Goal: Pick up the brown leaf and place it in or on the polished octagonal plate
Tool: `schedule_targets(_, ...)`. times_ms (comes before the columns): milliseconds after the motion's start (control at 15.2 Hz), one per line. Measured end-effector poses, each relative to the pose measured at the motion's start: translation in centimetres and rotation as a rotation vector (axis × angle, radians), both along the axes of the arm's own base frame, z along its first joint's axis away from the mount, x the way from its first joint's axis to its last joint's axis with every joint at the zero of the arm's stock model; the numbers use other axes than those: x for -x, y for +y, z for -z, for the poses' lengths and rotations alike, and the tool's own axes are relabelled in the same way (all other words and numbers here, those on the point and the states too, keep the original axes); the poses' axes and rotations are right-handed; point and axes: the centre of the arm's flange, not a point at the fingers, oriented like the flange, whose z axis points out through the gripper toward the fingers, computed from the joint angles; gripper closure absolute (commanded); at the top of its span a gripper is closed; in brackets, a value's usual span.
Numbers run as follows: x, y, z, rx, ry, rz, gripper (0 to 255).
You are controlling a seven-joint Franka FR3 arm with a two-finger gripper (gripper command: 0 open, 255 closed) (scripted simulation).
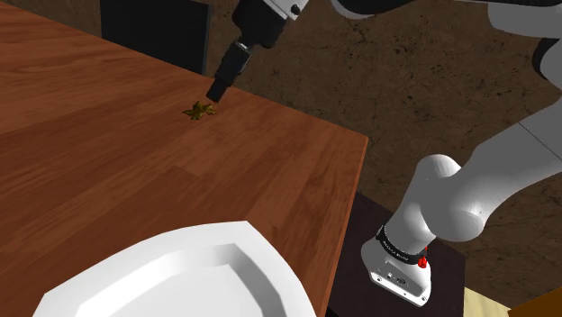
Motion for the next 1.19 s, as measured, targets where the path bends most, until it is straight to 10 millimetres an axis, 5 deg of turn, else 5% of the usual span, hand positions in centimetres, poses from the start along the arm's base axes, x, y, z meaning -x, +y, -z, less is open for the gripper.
schedule_targets(462,-0.6,0.6,2.8,0.006,-0.015,-0.025,0)
schedule_targets(858,-0.7,0.8,3.2,0.006,-0.016,-0.026,0)
schedule_targets(924,-0.8,0.8,3.2,0.006,-0.016,-0.026,255)
schedule_targets(1188,-0.8,0.8,3.2,0.006,-0.016,-0.026,255)
